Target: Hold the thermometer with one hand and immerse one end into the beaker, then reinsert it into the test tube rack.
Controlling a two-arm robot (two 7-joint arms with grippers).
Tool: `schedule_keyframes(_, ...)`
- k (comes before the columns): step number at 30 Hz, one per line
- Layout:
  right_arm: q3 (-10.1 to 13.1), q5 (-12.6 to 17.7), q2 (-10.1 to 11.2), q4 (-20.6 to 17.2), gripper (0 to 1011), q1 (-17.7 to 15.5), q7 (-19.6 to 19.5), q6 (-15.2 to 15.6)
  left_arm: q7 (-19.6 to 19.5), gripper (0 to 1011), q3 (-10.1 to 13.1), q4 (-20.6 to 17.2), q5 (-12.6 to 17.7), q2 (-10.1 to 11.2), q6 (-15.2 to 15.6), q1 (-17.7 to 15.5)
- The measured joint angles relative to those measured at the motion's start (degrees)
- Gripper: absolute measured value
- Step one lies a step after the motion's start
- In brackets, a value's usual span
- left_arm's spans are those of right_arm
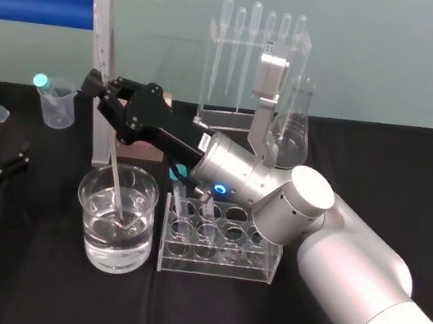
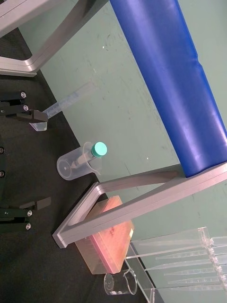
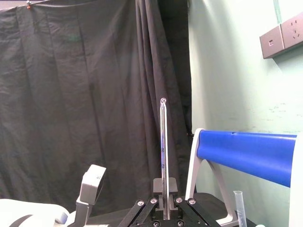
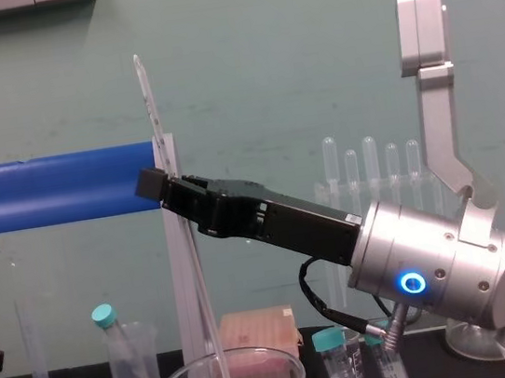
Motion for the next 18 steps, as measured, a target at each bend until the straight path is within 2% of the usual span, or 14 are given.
schedule_keyframes(18,0.00,0.07,0.00,0.00,56,0.00,-0.05,0.04,0.00,1008,0.00,0.00,0.00,0.00,0.00,0.00)
